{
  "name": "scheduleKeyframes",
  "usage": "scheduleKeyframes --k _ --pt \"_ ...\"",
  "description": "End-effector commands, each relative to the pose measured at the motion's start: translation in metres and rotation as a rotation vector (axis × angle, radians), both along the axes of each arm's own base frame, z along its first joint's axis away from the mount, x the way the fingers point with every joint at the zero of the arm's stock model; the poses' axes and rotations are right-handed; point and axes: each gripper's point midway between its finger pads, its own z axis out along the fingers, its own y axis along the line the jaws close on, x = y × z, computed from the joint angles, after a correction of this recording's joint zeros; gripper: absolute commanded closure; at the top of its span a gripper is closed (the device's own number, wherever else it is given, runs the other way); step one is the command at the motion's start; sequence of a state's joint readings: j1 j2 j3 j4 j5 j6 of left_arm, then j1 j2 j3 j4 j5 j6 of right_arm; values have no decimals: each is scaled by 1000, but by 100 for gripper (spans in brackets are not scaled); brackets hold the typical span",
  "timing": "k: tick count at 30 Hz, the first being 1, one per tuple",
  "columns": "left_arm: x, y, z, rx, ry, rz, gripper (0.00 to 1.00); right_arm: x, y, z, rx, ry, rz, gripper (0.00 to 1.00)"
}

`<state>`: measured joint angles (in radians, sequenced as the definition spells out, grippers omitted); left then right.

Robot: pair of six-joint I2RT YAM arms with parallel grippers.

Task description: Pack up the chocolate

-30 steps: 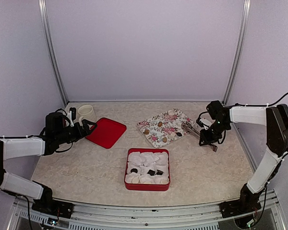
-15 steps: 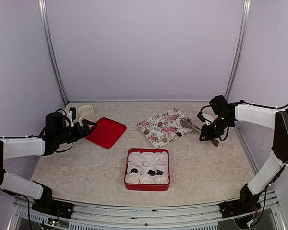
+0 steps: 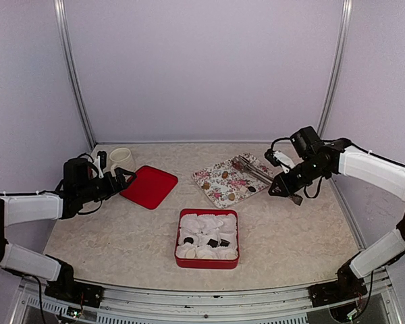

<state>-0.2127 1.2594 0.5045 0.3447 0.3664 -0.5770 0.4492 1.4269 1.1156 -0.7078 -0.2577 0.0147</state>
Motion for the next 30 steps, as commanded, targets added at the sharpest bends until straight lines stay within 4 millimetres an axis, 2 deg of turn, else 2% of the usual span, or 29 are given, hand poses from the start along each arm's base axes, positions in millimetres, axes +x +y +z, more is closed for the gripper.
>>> scheduleKeyframes --k 1,6,14,24,30 --pt "-2 2 13 -19 -45 -3 1 -24 32 27 44 -66 130 79" --pt "-5 2 17 -17 -49 -4 1 -52 65 31 65 -76 239 79" --pt "-6 2 17 -21 -44 -1 1 -90 103 3 40 -11 350 79" --pt "-8 2 18 -23 -44 -1 1 -109 120 -34 -18 47 392 79" --pt "-8 3 18 -21 -47 0 1 -109 119 -49 -65 59 385 81"
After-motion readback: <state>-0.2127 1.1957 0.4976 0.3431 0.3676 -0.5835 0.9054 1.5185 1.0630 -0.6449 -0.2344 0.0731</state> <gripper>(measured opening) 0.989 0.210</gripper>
